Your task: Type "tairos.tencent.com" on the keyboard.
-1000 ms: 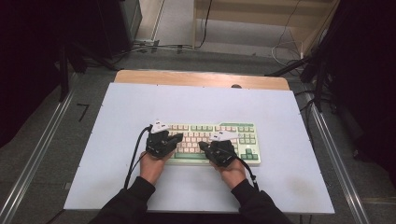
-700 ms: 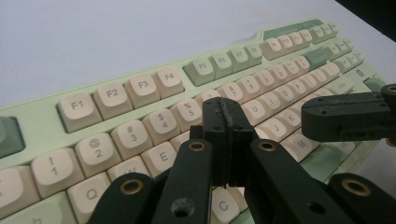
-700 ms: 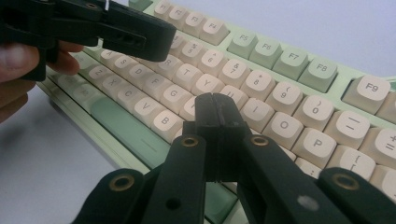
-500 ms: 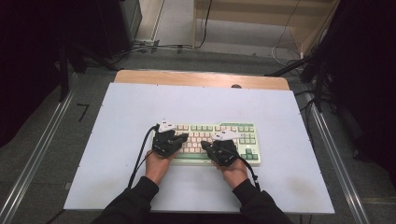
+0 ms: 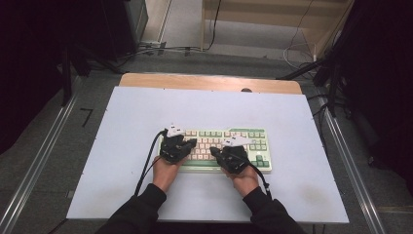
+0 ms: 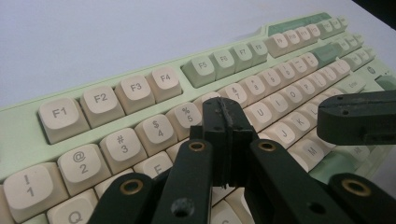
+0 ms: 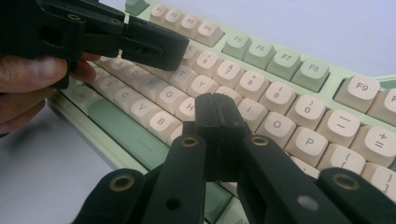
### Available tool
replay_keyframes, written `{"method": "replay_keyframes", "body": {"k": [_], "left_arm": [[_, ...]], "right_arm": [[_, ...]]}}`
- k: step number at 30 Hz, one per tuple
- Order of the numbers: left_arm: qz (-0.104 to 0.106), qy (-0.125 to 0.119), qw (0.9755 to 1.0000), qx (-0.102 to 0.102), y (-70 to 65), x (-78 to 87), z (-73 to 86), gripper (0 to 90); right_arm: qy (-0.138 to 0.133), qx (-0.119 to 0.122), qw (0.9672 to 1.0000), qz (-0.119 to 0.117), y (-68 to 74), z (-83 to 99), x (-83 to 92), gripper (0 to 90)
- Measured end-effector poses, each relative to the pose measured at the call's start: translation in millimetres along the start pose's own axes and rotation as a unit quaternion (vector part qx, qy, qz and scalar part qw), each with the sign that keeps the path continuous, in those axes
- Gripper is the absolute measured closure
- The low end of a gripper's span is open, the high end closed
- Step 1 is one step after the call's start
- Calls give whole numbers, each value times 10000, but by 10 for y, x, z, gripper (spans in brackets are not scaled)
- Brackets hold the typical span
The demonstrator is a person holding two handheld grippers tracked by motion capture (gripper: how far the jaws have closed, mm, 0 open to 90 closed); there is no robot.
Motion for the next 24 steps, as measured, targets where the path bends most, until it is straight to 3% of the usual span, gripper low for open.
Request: {"method": "replay_keyframes", "body": {"k": [24], "left_arm": [[9,95,10000,-25,-11,-55,-6,900]], "right_arm": [[-24,-17,10000,-14,-15,-5,5,874]]}}
Point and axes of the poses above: each handheld gripper's, and its own axes: x roughly backward along the jaws, z roughly out of its underside, y roughly to its left, the point moved 2 cm from there along -x, roughly forward along the jaws, and after that the axes turned 9 degrees about z, right-handed, at the moved point
